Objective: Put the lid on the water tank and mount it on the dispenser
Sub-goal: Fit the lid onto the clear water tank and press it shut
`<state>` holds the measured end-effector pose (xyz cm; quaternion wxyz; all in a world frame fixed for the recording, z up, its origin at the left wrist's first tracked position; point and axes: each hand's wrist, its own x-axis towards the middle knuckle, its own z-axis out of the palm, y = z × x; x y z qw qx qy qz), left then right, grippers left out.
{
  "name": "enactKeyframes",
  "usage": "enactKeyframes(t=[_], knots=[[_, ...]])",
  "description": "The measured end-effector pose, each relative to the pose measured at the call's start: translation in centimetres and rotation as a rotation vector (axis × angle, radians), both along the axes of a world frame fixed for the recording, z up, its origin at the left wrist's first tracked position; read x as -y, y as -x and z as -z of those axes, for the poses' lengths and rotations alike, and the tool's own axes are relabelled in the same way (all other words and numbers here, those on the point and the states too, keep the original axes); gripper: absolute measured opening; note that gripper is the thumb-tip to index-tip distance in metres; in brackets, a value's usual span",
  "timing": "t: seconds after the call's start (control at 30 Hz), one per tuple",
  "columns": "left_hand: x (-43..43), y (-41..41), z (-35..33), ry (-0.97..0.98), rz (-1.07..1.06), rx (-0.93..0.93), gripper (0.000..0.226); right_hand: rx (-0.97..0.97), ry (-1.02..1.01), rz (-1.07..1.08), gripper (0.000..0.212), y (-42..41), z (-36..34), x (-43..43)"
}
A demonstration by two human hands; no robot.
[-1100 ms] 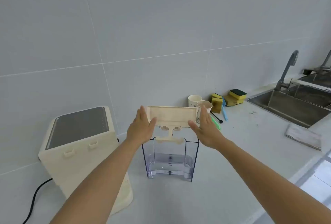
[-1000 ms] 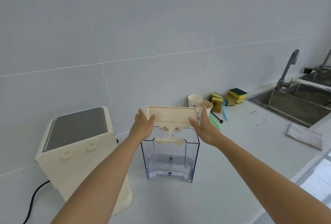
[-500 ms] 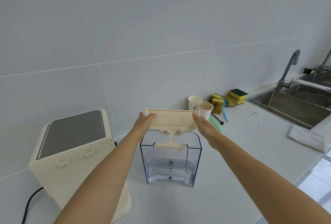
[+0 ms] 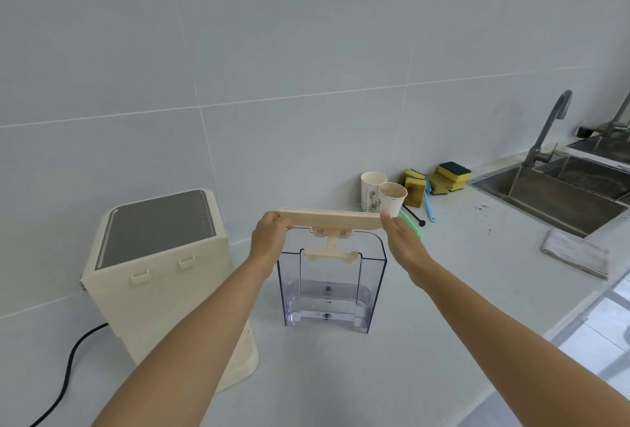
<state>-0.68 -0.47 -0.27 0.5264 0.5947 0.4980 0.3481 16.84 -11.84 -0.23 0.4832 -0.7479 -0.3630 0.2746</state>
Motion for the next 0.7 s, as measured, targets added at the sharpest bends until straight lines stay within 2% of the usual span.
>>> enactKeyframes(t=[0.07,0.2,0.33,0.53,0.7], knots=[[0.6,0.4,0.7,-0.009,-0.012,0.013,0.008,0.057,0.028,0.018,0.051,0.6,0.5,0.7],[1.6,1.0,1.8,-0.017,-0.014,0.015,0.037,0.166,0.099,0.013,0.053,1.5,1.6,1.7],[2.4,1.3,2.9,0.006,-0.015,0.012,0.054,0.208,0.124,0.0,0.041,2.1,2.4,2.5],[3.1,1.6,4.2,0.03,-0.019,-0.013,0.066,0.255,0.145,-0.032,0.055,2.5,3.4,3.4],[3.5,1.6,5.1,0.022,-0.032,-0.02,0.069,0.273,0.137,-0.058,0.051,2.5,4.0,3.7]])
